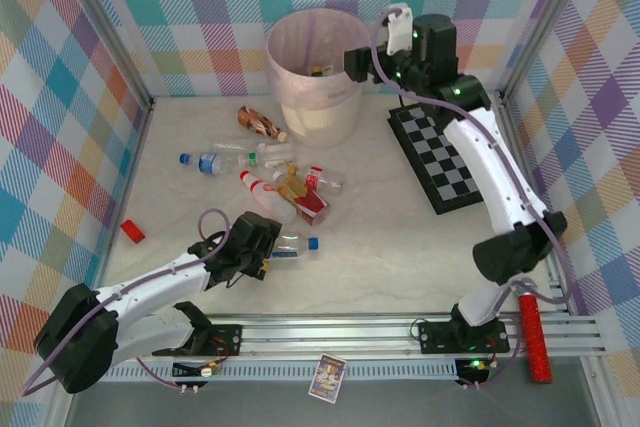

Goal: Put the plastic bottles in the bin

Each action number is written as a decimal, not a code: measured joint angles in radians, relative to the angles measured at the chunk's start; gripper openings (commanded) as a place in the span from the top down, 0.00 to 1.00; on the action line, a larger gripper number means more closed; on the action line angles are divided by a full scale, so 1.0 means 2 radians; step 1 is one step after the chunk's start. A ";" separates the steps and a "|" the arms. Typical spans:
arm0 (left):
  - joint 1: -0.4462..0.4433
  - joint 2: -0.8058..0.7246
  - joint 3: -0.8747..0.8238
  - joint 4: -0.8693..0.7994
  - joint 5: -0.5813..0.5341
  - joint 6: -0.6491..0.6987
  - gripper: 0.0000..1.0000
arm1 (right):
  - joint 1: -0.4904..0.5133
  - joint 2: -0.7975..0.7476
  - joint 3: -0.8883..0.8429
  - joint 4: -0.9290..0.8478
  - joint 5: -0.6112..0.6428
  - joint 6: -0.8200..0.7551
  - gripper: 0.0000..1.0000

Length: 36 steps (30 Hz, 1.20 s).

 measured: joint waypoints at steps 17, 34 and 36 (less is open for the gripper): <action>-0.001 0.109 0.035 0.006 0.019 -0.013 0.37 | 0.000 -0.213 -0.312 -0.043 0.050 0.062 0.10; -0.001 0.106 0.082 -0.040 0.006 0.007 0.50 | 0.000 -0.226 -0.411 -0.069 0.043 0.143 0.10; -0.001 0.091 0.099 -0.055 -0.006 0.020 0.50 | 0.000 -0.223 -0.422 -0.067 0.036 0.148 0.10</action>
